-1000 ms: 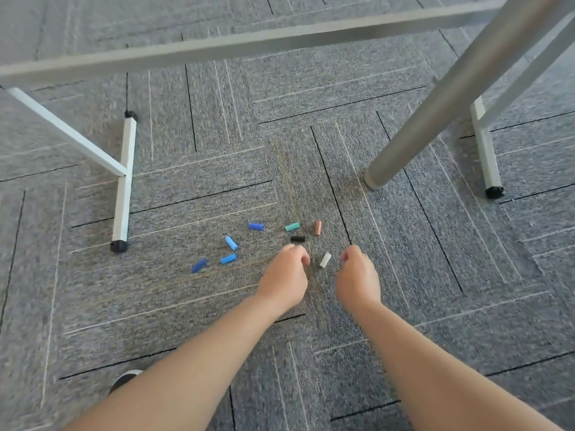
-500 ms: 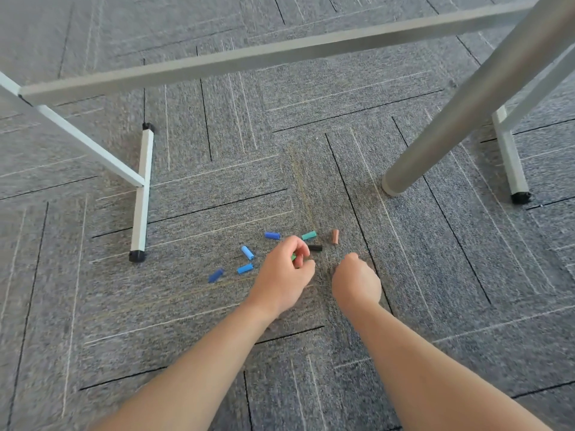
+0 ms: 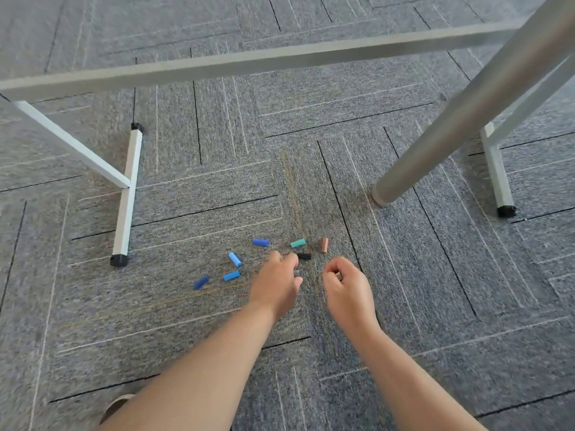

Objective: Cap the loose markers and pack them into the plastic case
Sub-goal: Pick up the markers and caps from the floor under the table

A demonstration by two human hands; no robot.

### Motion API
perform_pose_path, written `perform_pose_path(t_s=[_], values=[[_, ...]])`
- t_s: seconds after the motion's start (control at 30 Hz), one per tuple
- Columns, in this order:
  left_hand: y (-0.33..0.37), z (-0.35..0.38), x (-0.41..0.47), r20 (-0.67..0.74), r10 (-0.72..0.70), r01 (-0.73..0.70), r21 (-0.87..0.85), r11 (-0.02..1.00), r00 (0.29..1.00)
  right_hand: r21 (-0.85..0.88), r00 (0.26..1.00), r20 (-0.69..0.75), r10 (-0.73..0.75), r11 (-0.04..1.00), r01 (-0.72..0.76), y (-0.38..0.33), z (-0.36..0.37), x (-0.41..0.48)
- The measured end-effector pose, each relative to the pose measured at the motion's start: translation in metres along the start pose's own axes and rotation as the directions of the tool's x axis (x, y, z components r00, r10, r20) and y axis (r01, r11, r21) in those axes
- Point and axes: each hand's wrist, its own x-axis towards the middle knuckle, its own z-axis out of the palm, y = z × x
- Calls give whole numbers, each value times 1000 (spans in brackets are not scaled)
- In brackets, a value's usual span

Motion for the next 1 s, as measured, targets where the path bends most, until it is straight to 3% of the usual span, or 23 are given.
perform_pose_path(t_s=[0.13, 0.27, 0.43, 0.6, 0.9, 1.0], values=[[1, 5, -1, -3, 31, -31, 38, 999, 1000, 112, 1000, -4, -10, 994, 10, -5, -6, -7], [0, 6, 1, 21, 40, -42, 99, 994, 999, 99, 1000, 11, -6, 995, 5, -6, -3, -5], [2, -6, 13, 30, -79, 79, 17, 997, 996, -131, 998, -41, 45, 990, -50, 1, 5, 26], [-4, -32, 24, 17, -68, 69, -70, 995, 998, -431, 988, -119, 99, 891, -141, 8, 13, 73], [0, -47, 53, 55, 17, -19, 30, 999, 998, -731, 962, -94, 256, 638, -241, -10, 27, 108], [8, -40, 63, 37, 27, -30, 76, 997, 999, -714, 974, -80, 211, 670, -204, -9, 24, 97]])
